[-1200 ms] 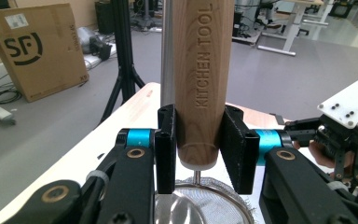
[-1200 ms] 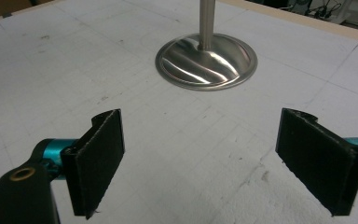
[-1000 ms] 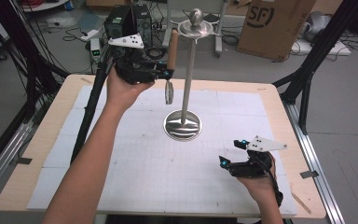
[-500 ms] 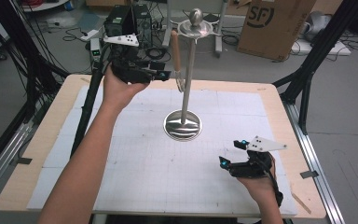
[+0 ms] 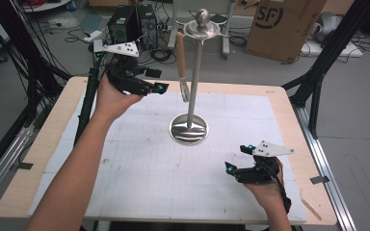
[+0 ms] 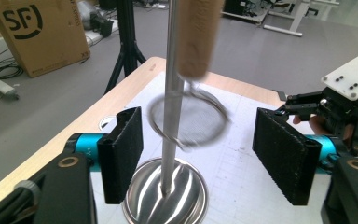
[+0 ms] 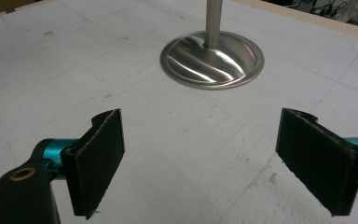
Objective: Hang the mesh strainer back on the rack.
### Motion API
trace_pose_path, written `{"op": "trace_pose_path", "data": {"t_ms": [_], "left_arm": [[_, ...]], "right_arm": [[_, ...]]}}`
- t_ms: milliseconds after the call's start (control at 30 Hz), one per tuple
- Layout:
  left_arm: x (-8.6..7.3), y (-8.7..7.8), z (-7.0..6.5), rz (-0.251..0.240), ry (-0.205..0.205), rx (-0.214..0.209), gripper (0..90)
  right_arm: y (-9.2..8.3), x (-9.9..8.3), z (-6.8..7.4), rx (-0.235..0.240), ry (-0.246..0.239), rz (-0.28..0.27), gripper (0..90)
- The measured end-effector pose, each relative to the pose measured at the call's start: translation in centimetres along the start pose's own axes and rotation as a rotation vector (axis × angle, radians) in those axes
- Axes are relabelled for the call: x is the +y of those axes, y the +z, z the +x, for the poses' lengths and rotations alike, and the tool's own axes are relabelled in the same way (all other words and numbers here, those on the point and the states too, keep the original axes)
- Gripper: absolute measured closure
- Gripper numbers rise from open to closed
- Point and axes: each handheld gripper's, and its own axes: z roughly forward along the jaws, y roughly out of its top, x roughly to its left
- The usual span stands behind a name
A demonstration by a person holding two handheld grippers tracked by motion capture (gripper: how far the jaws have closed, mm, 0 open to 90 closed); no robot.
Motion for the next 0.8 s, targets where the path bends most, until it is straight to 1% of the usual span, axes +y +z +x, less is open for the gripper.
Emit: {"op": "trace_pose_path", "data": {"t_ms": [133, 200, 367, 433, 533, 633, 700, 800], "left_arm": [[-0.5, -0.4, 0.0, -0.002, -0.002, -0.005, 30.1], [-0.8, -0.4, 0.0, -0.005, -0.002, -0.016, 28.4], [-1.6, -0.8, -0.5, 0.024, 0.016, -0.015, 23.3], [-1.8, -1.0, -0.6, 0.022, 0.012, -0.013, 21.4], [-2.2, -1.7, -0.7, 0.01, 0.007, 0.001, 17.5], [-2.6, -2.3, -0.7, 0.004, 0.006, 0.001, 16.8], [-2.9, -2.8, -0.5, -0.001, -0.001, 0.017, 15.3], [-3.3, -3.5, -0.4, -0.006, -0.009, 0.026, 13.5]], "right_arm": [[0.1, 0.0, 0.0, 0.001, 0.0, 0.004, 14.2], [0.1, 0.0, 0.0, 0.001, 0.001, 0.005, 14.3], [-0.1, 0.0, 0.0, -0.003, 0.004, -0.001, 14.3], [0.0, -0.1, 0.0, -0.002, 0.003, -0.001, 14.3], [0.3, -0.1, 0.1, 0.002, 0.001, 0.01, 14.3], [0.4, -0.1, 0.2, 0.005, -0.003, 0.014, 14.3], [0.4, -0.1, 0.2, 0.005, -0.001, 0.012, 14.3], [0.4, -0.1, 0.2, 0.004, -0.003, 0.015, 14.3]]}}
